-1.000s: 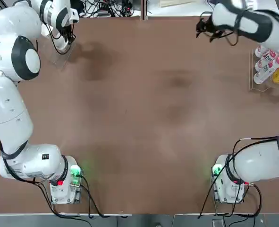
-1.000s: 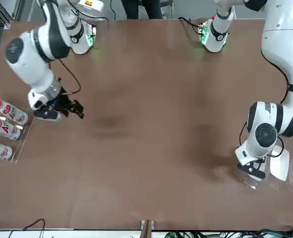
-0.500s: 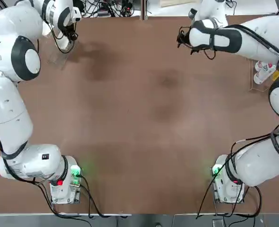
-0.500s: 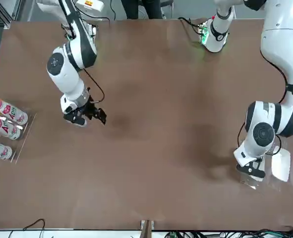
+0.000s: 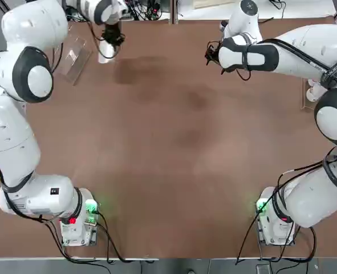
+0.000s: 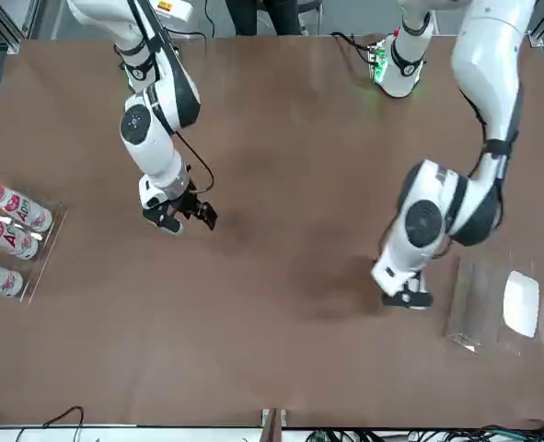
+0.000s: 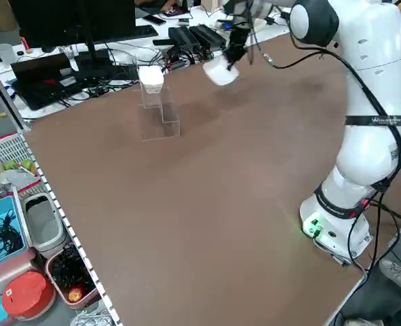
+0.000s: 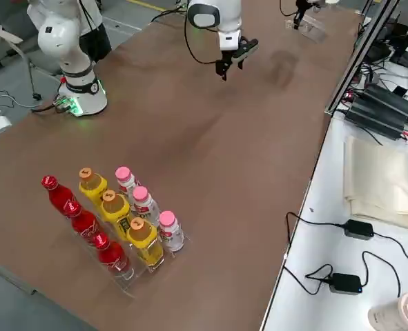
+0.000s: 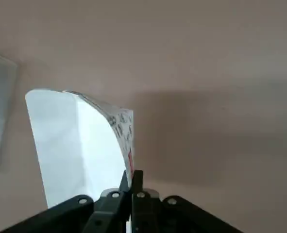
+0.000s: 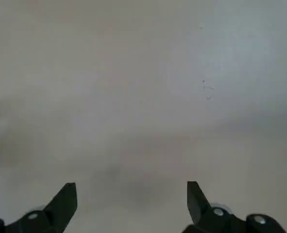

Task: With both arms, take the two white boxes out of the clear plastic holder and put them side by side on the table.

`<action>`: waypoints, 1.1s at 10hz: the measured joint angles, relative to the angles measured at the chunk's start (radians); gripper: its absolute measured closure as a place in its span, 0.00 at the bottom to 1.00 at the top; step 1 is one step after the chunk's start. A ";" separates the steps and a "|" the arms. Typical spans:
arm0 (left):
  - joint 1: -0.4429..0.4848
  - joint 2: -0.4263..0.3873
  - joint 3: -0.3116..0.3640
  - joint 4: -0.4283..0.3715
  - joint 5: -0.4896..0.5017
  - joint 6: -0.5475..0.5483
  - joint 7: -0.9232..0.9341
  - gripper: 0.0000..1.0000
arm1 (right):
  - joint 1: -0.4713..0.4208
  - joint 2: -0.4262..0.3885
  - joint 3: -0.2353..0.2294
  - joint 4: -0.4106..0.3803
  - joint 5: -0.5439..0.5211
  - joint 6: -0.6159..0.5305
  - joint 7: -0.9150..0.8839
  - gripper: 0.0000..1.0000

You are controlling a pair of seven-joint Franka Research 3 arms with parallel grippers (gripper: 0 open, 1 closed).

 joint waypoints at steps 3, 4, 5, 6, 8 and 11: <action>-0.192 0.014 -0.013 0.018 -0.121 -0.003 -0.228 0.98 | -0.002 0.000 -0.009 0.000 0.000 0.000 0.000 0.00; -0.260 0.042 -0.011 0.037 -0.153 -0.001 -0.268 0.98 | -0.004 0.000 -0.011 0.000 0.000 0.000 0.000 0.00; -0.323 0.079 -0.006 0.061 -0.164 0.009 -0.323 0.98 | -0.008 0.000 -0.014 0.000 0.000 0.000 0.000 0.00; -0.366 0.120 -0.003 0.086 -0.166 0.049 -0.388 0.98 | -0.011 0.001 -0.016 0.000 -0.001 0.000 0.000 0.00; -0.422 0.201 -0.003 0.113 -0.167 0.212 -0.456 0.98 | -0.013 0.001 -0.016 0.000 -0.001 0.000 0.000 0.00; -0.532 0.257 0.012 0.136 -0.167 0.267 -0.457 0.98 | -0.013 0.001 -0.016 0.000 -0.001 0.000 0.000 0.00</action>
